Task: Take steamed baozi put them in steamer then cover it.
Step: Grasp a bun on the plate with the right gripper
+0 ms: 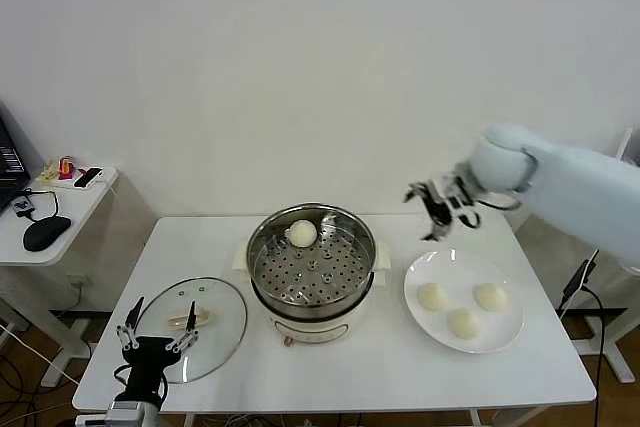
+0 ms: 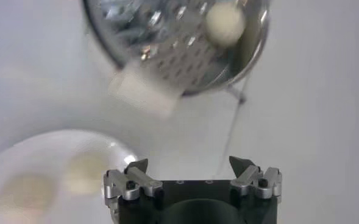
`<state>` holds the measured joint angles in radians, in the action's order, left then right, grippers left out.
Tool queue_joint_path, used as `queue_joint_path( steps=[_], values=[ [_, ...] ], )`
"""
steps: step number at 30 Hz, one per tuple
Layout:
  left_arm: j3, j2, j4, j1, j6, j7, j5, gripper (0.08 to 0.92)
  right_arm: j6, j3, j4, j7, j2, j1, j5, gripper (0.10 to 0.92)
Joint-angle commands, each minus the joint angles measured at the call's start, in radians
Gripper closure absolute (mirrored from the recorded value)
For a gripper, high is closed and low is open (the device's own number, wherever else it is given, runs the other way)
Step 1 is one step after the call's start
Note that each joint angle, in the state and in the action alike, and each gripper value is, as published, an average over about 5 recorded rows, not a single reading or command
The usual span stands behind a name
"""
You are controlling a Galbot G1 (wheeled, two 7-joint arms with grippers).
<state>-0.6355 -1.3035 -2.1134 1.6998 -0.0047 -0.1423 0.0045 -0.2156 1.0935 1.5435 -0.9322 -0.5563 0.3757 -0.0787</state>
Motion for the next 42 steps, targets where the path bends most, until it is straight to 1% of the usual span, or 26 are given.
queue_joint_path(
  steps=[1,6,12,18,32,38,42],
  values=[
    [0.0,0.003,0.009,-0.009,0.004,0.0,-0.001,0.177,-0.066,-0.212,0.036,0.007,0.132,-0.349,0.117,0.203],
    [-0.01,0.0,0.016,-0.006,0.007,0.0,0.0,0.177,-0.066,-0.268,-0.037,0.0,0.053,-0.447,0.166,0.203],
    [-0.022,-0.005,0.011,0.006,0.011,-0.001,0.002,0.177,-0.064,-0.29,-0.097,-0.019,-0.037,-0.487,0.208,0.203],
    [-0.026,-0.007,0.018,0.008,0.011,-0.001,0.002,0.177,-0.059,-0.313,-0.165,-0.005,-0.111,-0.508,0.233,0.203],
    [-0.036,-0.011,0.021,0.008,0.009,-0.001,0.001,0.177,-0.057,-0.323,-0.262,0.01,-0.213,-0.517,0.254,0.204],
    [-0.039,-0.012,0.024,0.007,0.009,-0.002,0.001,0.177,-0.059,-0.33,-0.291,0.008,-0.23,-0.511,0.269,0.243],
    [-0.04,-0.013,0.026,0.007,0.009,-0.002,0.002,0.177,-0.061,-0.329,-0.297,-0.005,-0.23,-0.509,0.27,0.297]
  ],
)
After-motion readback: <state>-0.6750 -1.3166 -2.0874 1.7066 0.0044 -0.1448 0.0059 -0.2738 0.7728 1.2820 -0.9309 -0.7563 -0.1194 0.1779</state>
